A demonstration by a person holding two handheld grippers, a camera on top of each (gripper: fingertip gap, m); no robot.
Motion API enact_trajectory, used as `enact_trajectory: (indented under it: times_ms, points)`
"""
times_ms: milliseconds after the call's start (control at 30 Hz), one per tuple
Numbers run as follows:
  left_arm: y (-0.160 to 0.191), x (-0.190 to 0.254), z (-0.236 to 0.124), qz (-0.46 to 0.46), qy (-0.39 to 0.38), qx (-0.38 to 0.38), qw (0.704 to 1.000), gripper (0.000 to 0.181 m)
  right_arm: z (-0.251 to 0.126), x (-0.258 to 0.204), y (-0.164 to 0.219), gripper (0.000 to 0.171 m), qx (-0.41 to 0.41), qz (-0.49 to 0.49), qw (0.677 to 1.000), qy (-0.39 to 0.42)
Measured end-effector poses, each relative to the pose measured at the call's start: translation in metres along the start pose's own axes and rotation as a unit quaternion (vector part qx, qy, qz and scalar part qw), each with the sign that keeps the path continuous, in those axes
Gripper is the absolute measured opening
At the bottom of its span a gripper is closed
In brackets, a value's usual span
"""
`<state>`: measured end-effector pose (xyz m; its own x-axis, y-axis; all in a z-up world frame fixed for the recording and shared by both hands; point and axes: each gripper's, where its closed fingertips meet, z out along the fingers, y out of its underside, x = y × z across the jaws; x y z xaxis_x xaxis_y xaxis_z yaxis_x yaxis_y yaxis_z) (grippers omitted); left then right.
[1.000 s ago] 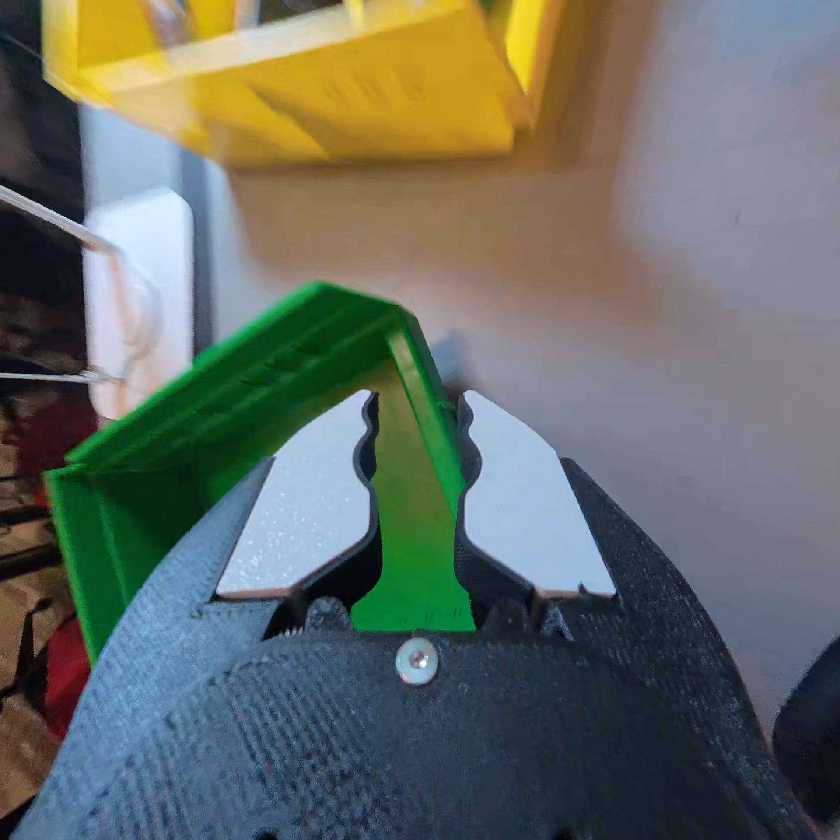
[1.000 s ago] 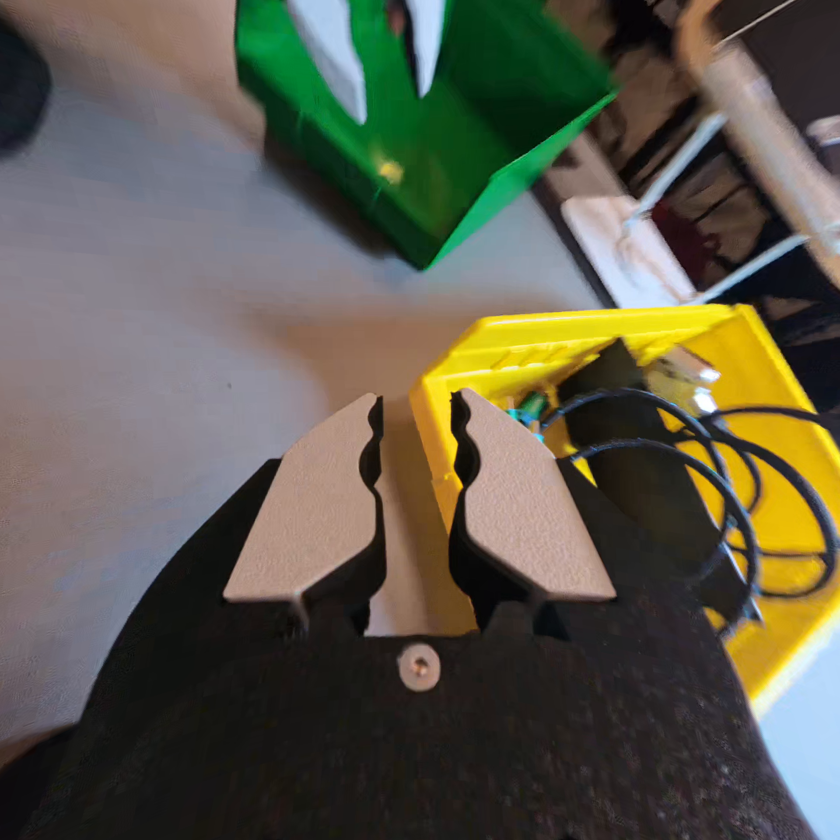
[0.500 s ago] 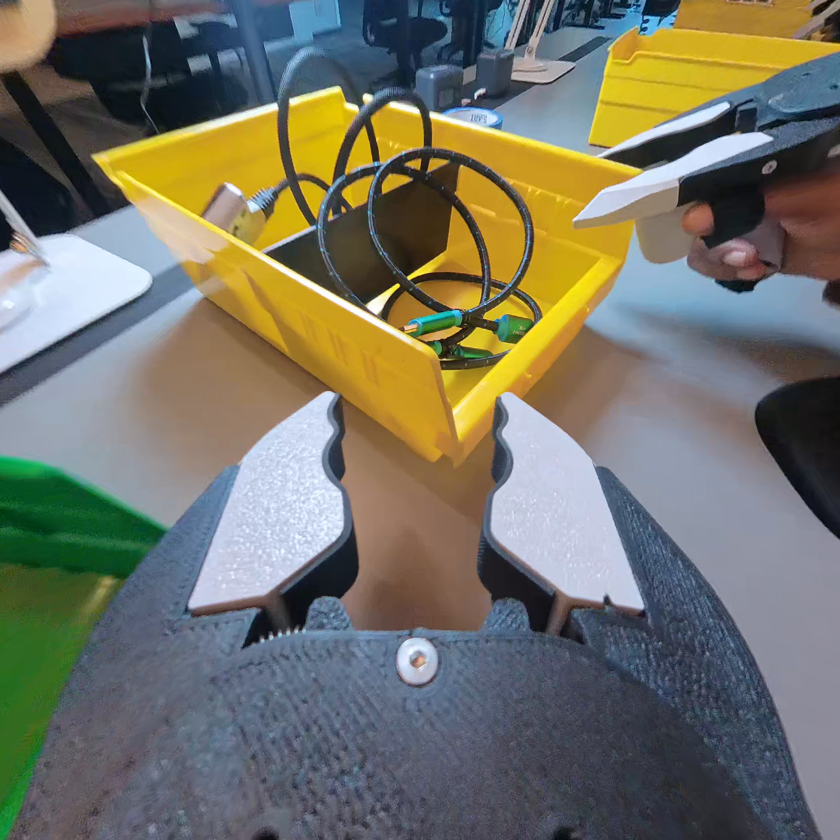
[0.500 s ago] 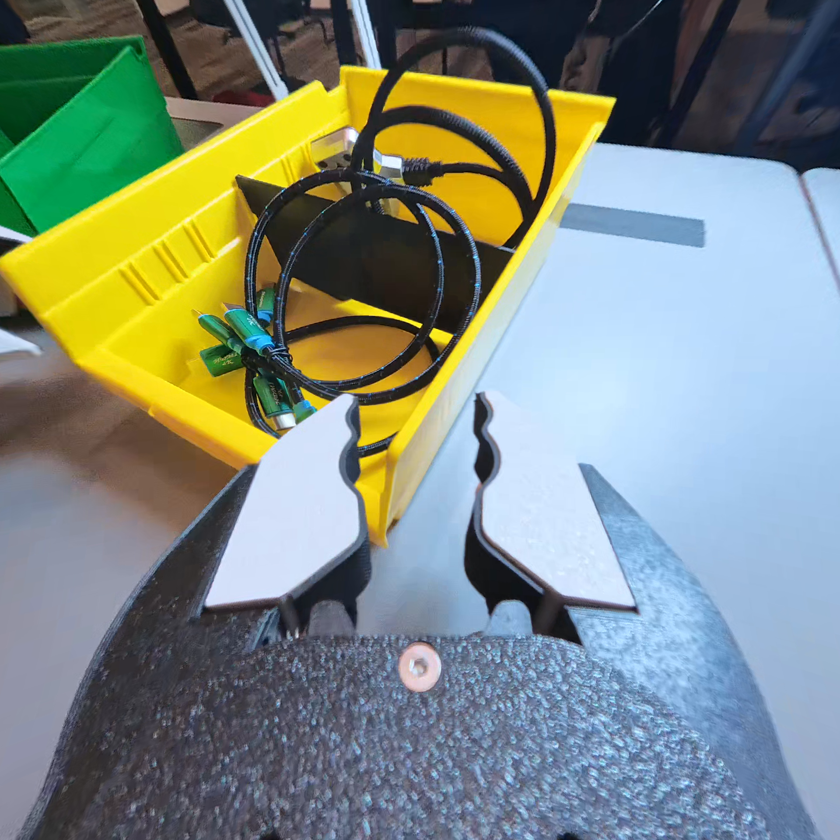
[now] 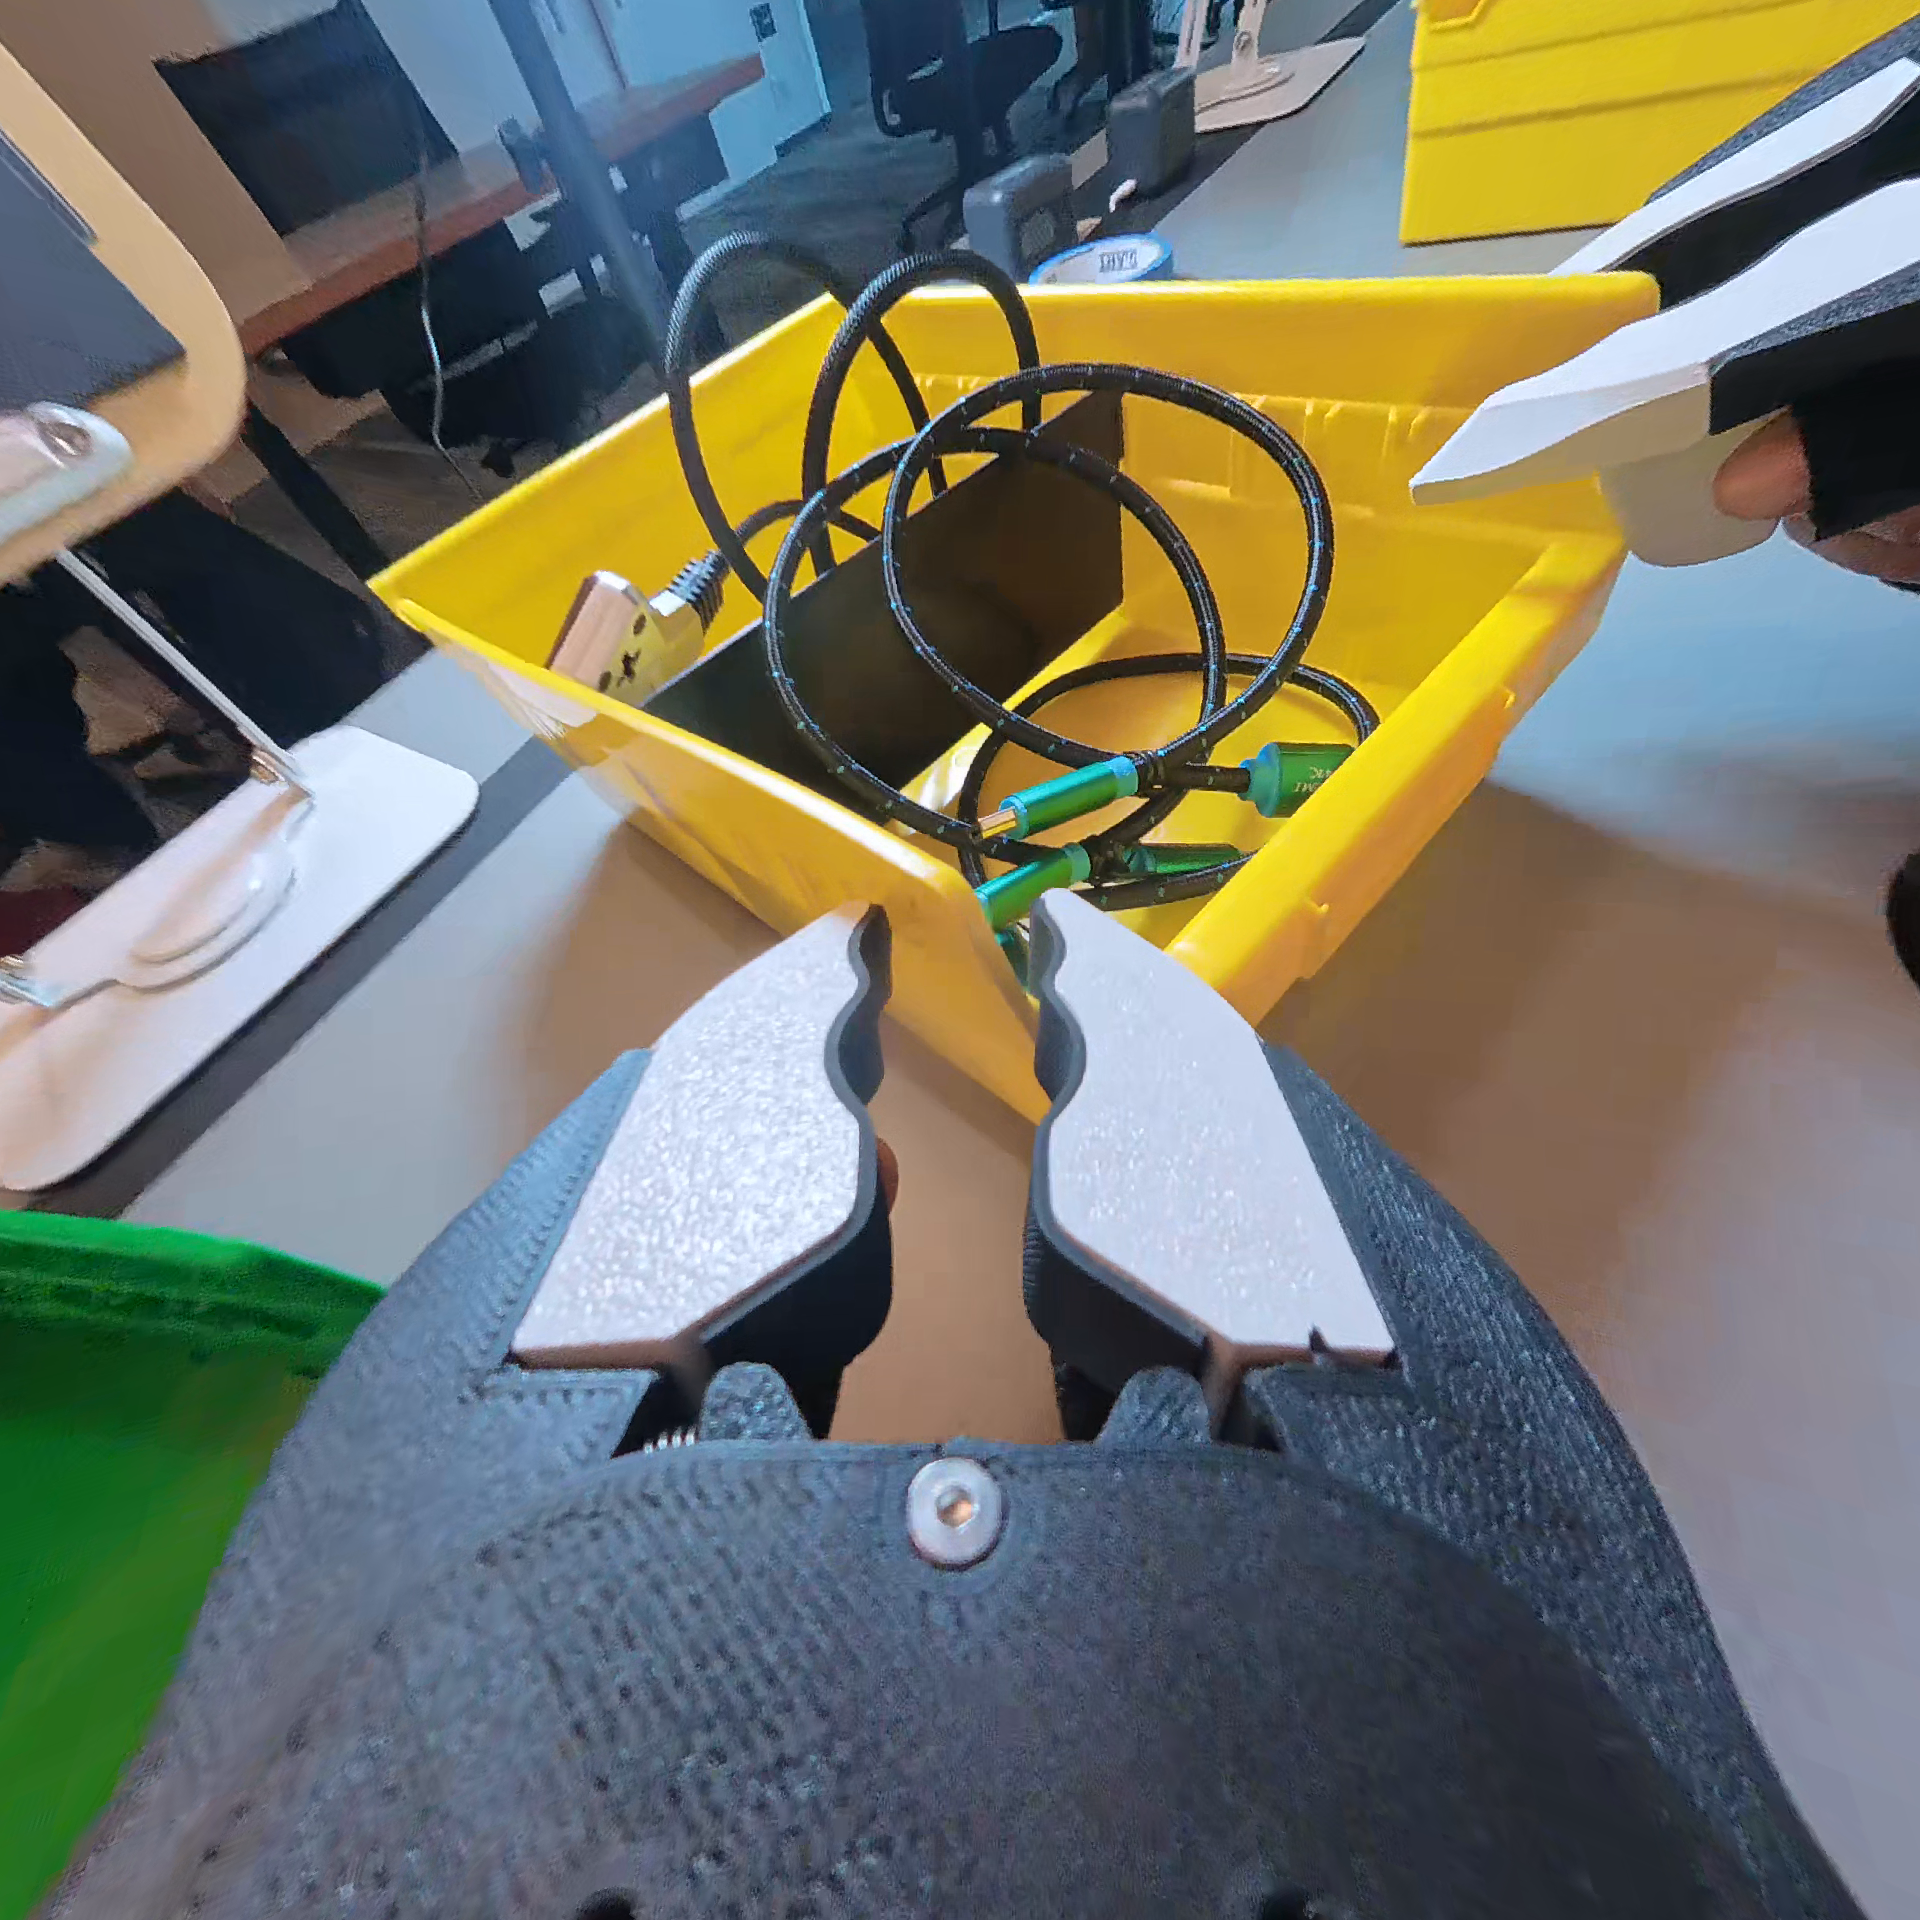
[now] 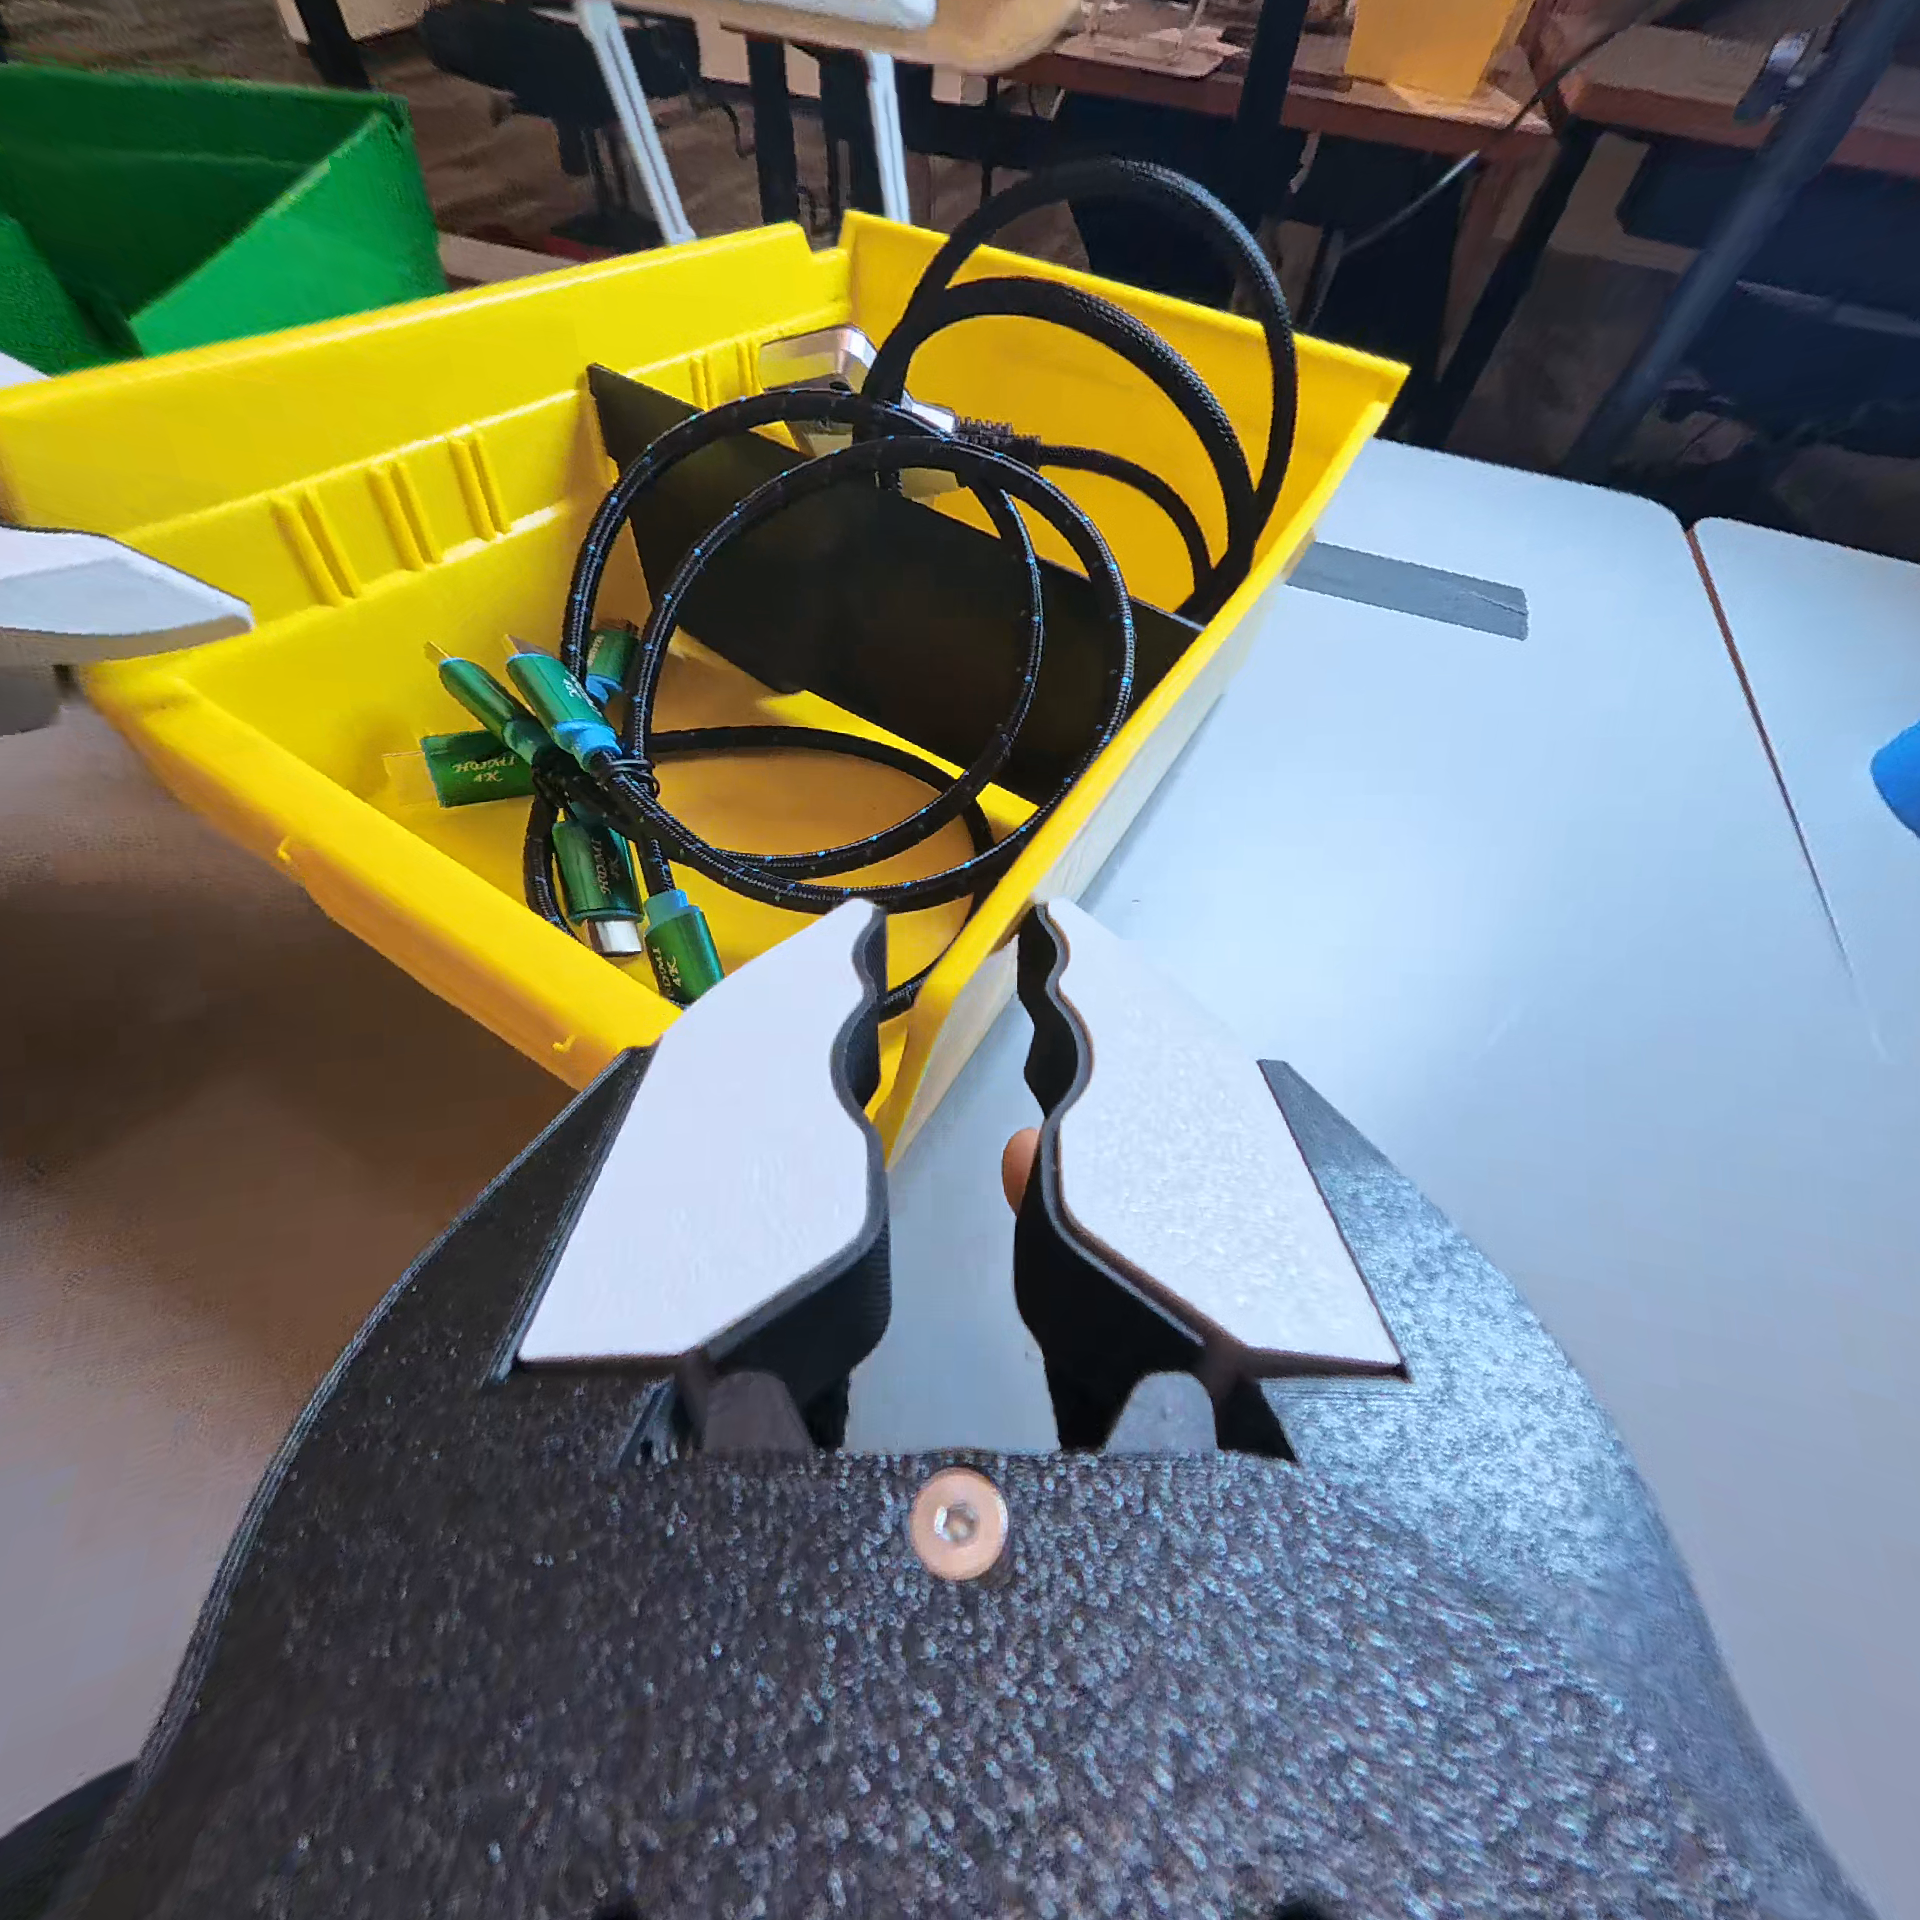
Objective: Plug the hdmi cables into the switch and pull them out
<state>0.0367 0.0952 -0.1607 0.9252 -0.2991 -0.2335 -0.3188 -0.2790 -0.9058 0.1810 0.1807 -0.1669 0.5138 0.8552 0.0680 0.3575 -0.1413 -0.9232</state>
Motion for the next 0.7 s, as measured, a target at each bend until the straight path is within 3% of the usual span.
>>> enact_trajectory:
  times_ms: [133,300,467,600,700]
  points:
    - [-0.030,0.001,-0.045,0.041,-0.021,0.039,0.998,0.024,-0.035,-0.030,-0.026,0.027,0.048,-0.019,0.999,-0.005]
    - [-0.060,-0.013,-0.111,0.096,-0.084,0.071,0.989,0.024,-0.058,-0.067,-0.086,0.024,0.125,-0.043,0.991,-0.025]
    - [-0.066,-0.046,-0.187,0.082,-0.162,0.088,0.979,0.023,-0.045,-0.129,-0.136,0.024,0.156,-0.078,0.979,-0.105]
    - [-0.053,-0.075,-0.255,0.058,-0.220,0.087,0.970,0.022,-0.023,-0.193,-0.157,0.018,0.172,-0.138,0.963,-0.153]
    - [-0.036,-0.086,-0.301,0.054,-0.260,0.073,0.961,0.022,-0.004,-0.241,-0.169,0.018,0.171,-0.118,0.953,-0.222]
